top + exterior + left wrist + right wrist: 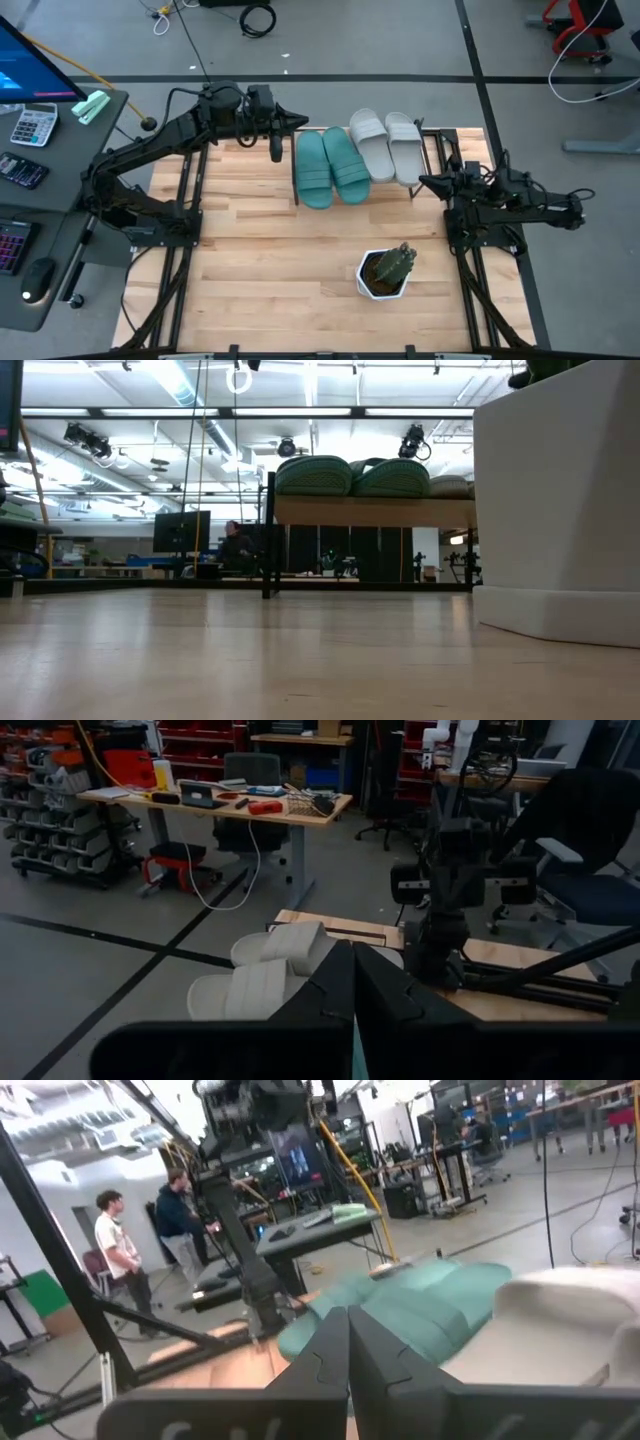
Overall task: Pick and place slides into the shelf
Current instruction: Return to Home Position
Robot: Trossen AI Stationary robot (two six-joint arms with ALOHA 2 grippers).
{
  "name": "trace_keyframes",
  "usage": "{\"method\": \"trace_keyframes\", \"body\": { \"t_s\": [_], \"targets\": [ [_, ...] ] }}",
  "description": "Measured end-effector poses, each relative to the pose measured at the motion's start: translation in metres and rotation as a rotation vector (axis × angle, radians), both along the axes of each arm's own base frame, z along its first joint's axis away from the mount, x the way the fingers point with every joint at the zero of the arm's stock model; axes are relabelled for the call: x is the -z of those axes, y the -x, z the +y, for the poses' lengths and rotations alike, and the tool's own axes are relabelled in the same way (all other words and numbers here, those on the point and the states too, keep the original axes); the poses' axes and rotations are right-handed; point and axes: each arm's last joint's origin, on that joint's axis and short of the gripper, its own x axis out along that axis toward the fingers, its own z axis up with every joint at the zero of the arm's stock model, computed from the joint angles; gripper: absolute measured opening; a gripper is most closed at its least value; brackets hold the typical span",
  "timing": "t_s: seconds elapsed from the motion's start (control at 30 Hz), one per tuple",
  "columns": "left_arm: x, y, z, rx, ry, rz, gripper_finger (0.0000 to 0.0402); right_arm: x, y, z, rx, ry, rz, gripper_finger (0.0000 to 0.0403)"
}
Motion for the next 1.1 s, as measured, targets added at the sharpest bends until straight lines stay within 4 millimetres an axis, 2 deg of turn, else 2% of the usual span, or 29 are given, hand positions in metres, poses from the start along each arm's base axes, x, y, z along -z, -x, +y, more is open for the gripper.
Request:
{"method": "trace_keyframes", "body": {
  "t_s": [0.2, 0.4, 0.57, 0.7, 0.8, 1.0, 1.1],
  "targets": [
    [0.0, 0.0, 0.0, -0.001, 0.006, -0.002, 0.0022, 0.02, -0.006, 0.0, 0.004, -0.024, 0.03, 0.0],
    [0.0, 0.0, 0.0, -0.003, 0.024, -0.006, 0.0008, 0.029, -0.002, -0.001, 0.018, -0.02, -0.003, 0.0],
    [0.0, 0.0, 0.0, -0.004, 0.024, -0.006, 0.0005, 0.031, -0.002, -0.001, 0.03, -0.02, -0.017, 0.0],
    [0.0, 0.0, 0.0, -0.003, 0.024, -0.006, 0.0018, 0.032, -0.002, -0.001, 0.023, -0.023, -0.017, 0.0],
    [0.0, 0.0, 0.0, -0.004, 0.024, -0.006, 0.0019, 0.033, -0.005, 0.0, 0.007, -0.023, -0.078, 0.0],
    [0.0, 0.0, 0.0, -0.003, 0.025, -0.005, 0.0005, 0.054, -0.016, 0.001, -0.029, -0.044, -0.21, 0.0],
    [0.001, 0.0, 0.0, -0.004, 0.029, 0.0, 0.0008, 0.057, -0.017, 0.001, -0.05, -0.046, -0.273, 0.0]
  ]
}}
